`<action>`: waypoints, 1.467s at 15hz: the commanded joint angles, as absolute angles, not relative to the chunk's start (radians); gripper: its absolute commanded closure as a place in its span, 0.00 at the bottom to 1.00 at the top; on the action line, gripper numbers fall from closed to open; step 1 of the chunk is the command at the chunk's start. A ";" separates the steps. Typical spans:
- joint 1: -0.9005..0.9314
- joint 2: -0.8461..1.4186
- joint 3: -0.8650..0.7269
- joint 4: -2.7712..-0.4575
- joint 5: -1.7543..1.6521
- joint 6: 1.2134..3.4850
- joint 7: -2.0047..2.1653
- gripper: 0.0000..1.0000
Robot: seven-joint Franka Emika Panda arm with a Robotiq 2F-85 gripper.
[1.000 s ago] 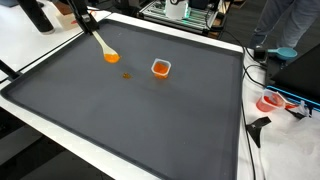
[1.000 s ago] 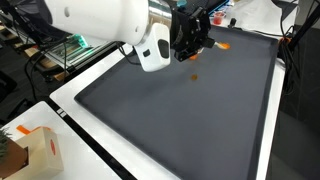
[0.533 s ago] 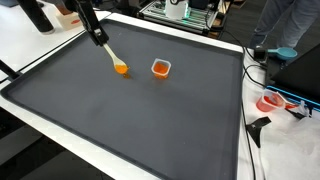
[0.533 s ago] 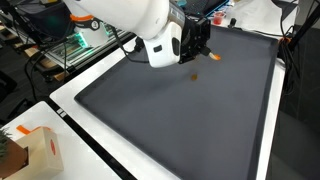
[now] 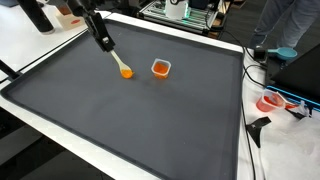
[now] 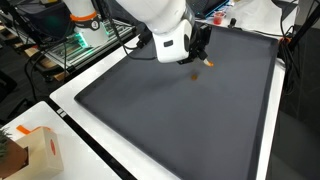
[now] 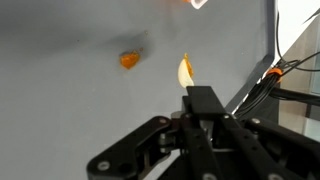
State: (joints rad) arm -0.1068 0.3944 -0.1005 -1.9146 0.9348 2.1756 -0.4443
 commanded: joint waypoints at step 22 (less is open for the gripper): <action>-0.031 0.344 0.006 -1.897 0.338 2.339 -0.056 0.97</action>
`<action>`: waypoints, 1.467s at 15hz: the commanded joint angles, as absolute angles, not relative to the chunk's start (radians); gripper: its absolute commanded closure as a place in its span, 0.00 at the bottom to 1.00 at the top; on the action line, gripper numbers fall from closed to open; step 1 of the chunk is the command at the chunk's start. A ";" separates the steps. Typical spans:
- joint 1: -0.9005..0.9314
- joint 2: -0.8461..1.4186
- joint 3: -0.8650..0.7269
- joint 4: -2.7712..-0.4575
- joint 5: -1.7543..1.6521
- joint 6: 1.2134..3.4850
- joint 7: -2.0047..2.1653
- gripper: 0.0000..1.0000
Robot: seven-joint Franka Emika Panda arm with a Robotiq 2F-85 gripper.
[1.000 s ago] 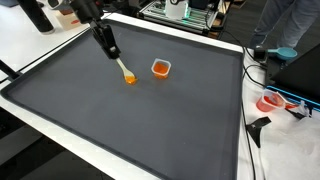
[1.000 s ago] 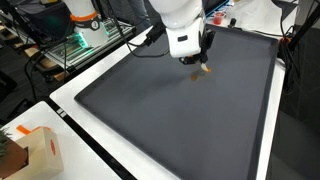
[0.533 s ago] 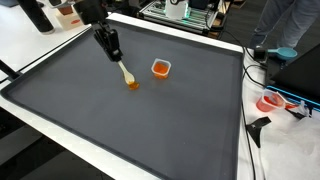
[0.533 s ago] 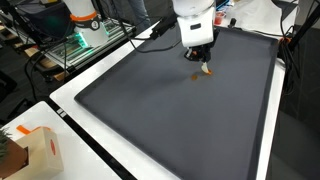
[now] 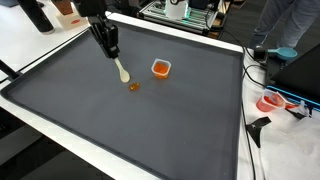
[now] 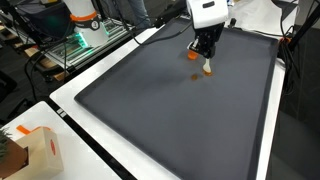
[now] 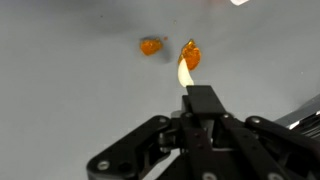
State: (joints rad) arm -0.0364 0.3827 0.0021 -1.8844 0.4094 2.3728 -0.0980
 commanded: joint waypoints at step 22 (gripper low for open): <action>0.060 0.124 0.038 -1.870 -0.005 2.075 0.057 0.87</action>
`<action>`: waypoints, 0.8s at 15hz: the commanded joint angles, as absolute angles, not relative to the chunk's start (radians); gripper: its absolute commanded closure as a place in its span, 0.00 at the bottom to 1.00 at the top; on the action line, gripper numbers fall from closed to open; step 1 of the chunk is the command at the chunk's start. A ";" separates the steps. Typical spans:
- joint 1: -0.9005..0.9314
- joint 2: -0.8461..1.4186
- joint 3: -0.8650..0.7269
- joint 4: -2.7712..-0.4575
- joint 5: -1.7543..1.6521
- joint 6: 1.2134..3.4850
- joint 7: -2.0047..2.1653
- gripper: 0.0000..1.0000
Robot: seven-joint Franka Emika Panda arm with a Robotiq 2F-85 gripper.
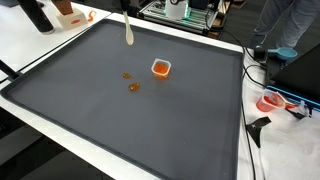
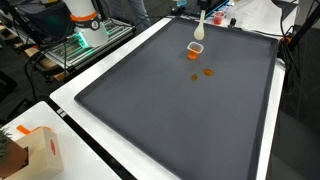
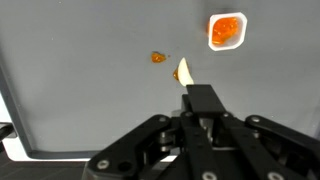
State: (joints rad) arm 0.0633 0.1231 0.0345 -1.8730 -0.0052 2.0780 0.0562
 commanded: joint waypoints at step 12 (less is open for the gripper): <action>0.042 0.147 0.038 -1.849 0.021 2.125 -0.041 0.97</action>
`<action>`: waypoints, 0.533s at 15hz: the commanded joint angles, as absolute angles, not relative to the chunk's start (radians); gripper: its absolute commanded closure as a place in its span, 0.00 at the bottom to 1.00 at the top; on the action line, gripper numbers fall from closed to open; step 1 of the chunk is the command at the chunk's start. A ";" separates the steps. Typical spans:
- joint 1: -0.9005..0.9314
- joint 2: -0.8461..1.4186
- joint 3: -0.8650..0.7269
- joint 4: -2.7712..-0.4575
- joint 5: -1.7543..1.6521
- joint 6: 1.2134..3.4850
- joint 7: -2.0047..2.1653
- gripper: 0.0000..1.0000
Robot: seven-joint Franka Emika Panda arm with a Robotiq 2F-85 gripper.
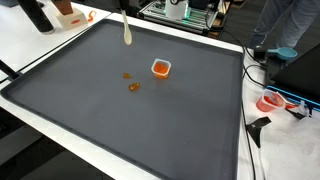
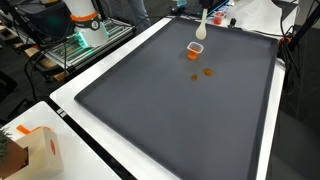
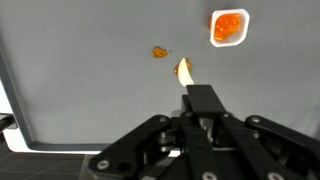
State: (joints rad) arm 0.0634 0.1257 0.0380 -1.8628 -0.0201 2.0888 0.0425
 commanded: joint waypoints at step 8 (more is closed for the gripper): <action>-0.048 0.216 0.050 -1.822 0.338 2.147 -0.393 0.97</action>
